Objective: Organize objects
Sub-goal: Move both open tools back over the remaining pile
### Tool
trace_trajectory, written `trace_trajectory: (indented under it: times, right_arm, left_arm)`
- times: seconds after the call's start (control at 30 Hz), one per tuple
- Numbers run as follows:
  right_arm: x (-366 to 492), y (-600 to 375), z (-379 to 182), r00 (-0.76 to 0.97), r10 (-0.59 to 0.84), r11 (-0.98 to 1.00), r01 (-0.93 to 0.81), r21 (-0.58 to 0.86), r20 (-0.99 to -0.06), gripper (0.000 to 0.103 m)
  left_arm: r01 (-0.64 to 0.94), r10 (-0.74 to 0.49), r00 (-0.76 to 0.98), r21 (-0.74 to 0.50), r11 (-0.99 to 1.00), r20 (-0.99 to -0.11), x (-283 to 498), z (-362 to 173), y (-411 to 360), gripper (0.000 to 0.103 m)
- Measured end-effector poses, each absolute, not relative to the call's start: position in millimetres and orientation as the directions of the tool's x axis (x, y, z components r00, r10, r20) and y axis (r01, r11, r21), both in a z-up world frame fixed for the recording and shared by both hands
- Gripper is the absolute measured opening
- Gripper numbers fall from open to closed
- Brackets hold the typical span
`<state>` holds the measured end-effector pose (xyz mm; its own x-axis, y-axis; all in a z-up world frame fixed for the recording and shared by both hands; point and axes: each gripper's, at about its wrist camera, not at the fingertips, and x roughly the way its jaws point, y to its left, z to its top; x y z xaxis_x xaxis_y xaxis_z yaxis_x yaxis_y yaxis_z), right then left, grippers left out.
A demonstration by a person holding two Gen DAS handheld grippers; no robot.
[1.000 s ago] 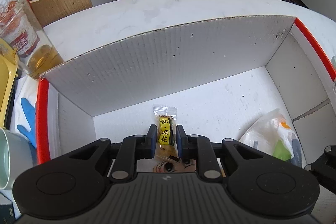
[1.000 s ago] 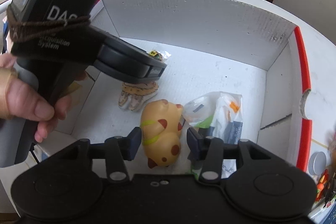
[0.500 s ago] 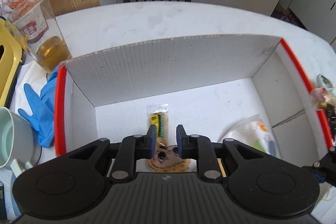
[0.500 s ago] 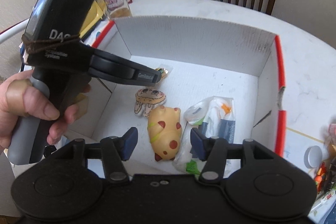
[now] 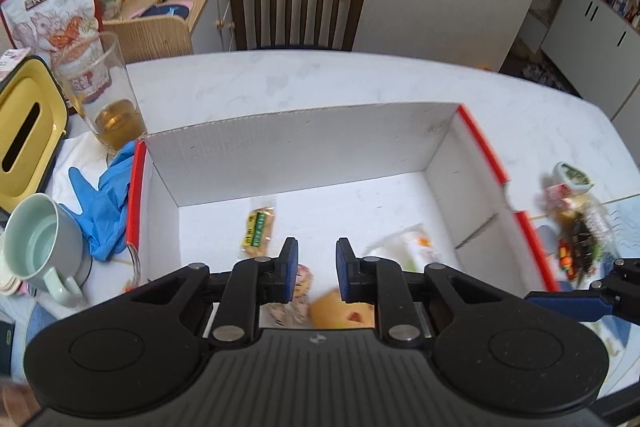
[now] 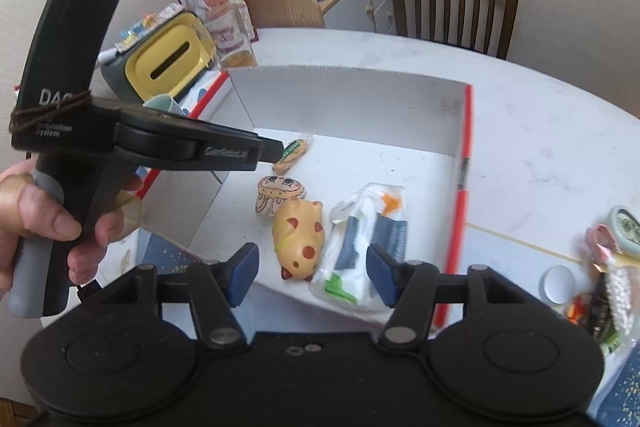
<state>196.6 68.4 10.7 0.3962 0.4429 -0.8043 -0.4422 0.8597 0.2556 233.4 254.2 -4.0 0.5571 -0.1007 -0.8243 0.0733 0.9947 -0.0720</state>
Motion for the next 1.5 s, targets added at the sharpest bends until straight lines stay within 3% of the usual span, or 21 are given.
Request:
trace_trajectory:
  times: [0.37, 0.83, 0.97, 1.33, 1.43, 1.5]
  right_arm:
    - [169, -8, 31, 0.446, 0.473, 0.851, -0.456, 0.261, -0.760, 0.064]
    - [133, -120, 30, 0.505, 0.427, 0.882, -0.416, 0.222, -0.750, 0.065]
    - [127, -150, 27, 0.518, 0.410, 0.895, -0.388, 0.221, -0.750, 0.074]
    - [123, -223, 15, 0.551, 0.351, 0.931, -0.291, 0.219, -0.757, 0.080]
    - [123, -235, 10, 0.561, 0.333, 0.939, -0.272, 0.211, -0.758, 0.082]
    - [125, -241, 8, 0.564, 0.324, 0.942, -0.265, 0.205, -0.759, 0.082]
  left_arm:
    - [0.058, -0.071, 0.631, -0.045, 0.997, -0.773, 184, 32, 190, 0.018]
    - [0.093, -0.115, 0.638, -0.072, 0.993, -0.761, 138, 30, 100, 0.018]
    - [0.134, -0.127, 0.628, -0.055, 0.990, -0.768, 130, 20, 73, 0.018]
    - [0.191, -0.199, 0.592, -0.103, 0.976, -0.781, 120, -6, 19, 0.019]
    - [0.199, -0.204, 0.587, -0.105, 0.974, -0.783, 120, -12, 8, 0.037]
    - [0.206, -0.206, 0.592, -0.101, 0.973, -0.779, 119, -16, 2, 0.063]
